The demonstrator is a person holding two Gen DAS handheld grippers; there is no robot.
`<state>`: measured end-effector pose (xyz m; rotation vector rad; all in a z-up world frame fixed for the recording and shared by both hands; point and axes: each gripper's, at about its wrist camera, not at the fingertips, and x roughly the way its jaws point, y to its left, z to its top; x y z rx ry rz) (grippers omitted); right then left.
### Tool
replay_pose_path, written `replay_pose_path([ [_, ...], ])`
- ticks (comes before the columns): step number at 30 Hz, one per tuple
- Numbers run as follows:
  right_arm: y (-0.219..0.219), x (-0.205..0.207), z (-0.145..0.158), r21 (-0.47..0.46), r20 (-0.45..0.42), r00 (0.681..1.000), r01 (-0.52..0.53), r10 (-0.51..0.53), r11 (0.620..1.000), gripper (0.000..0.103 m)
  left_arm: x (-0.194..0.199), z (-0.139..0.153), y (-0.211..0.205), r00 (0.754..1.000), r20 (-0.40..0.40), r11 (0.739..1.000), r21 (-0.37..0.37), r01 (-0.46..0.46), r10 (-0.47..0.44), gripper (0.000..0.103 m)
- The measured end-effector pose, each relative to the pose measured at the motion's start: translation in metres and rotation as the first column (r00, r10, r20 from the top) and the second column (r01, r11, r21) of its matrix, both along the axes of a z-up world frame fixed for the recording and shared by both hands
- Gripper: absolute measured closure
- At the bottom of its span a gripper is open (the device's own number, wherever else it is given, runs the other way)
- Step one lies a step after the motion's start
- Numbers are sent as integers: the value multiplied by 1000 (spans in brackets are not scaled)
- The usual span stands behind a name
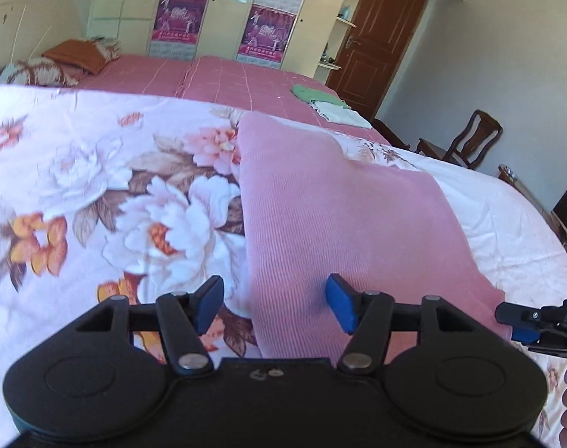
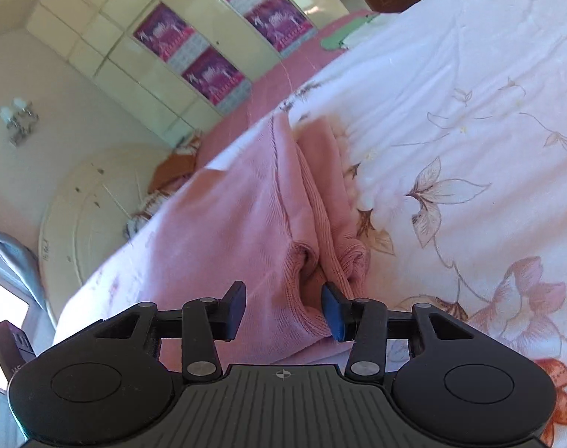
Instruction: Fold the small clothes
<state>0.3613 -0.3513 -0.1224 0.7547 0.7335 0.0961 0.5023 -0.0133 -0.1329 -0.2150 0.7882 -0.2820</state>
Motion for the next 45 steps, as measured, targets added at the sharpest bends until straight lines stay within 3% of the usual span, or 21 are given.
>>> replay_pose_path([
  [3,4,6,5,-85,-13,1000,-4,3,996,58,-3,-2,5,1000,-9,1000,-24,-8,7,38],
  [10,6,23,-9,-97,-68,994,-92,86,991,57,-1,-9,11,1000,-26,999,-43,4,-6,33],
  [12,3,27,-8,-62,-57,995,-90,87,994,57,-1,-10,11,1000,-27,999,-45,4,-6,32],
  [14,-4,31,-6,16,11,995,-101,101,995,58,-1,-10,10,1000,-26,999,-41,7,-8,32],
  [17,-10,48,-13,7,-19,996,-83,83,997,58,2,-8,10,999,-43,999,-41,13,-15,31],
  [19,-15,58,-18,57,-16,996,-83,84,995,58,5,-5,9,998,-54,999,-30,27,-28,32],
  [23,2,74,-11,-52,-21,990,-139,138,989,58,12,9,14,999,36,1000,-19,12,-12,33],
  [25,16,77,-6,-146,-28,985,-174,172,974,90,25,9,18,1000,17,999,-27,-22,22,35],
  [27,24,77,-5,-206,-32,982,-188,186,960,92,41,3,14,999,-34,1000,0,-8,8,33],
  [28,27,75,-4,-242,-26,981,-194,194,951,93,46,1,11,999,-50,1000,3,2,-2,35],
  [30,34,69,2,-327,-12,979,-196,203,924,94,47,8,3,999,-22,999,-8,35,-35,47],
  [31,35,65,7,-359,4,980,-183,197,915,94,46,12,-3,999,1,998,9,55,-55,47],
  [34,25,51,20,-362,60,981,-151,185,920,94,49,11,-24,996,0,993,87,84,-84,41],
  [35,22,50,17,-362,51,981,-154,185,919,94,50,6,-31,996,-1,989,121,87,-87,31],
  [37,17,56,-4,-382,-17,988,-149,155,912,94,54,-2,-37,995,-16,989,113,97,-95,27],
  [39,11,52,-17,-332,-21,989,-145,146,932,94,56,-5,-36,996,-15,990,110,93,-92,24],
  [43,4,51,-6,-281,0,988,-147,153,948,92,56,-6,-24,992,-11,988,93,123,-122,21],
  [45,-1,47,4,-294,35,988,-131,148,947,82,57,-1,-16,993,-2,988,92,122,-122,21],
])
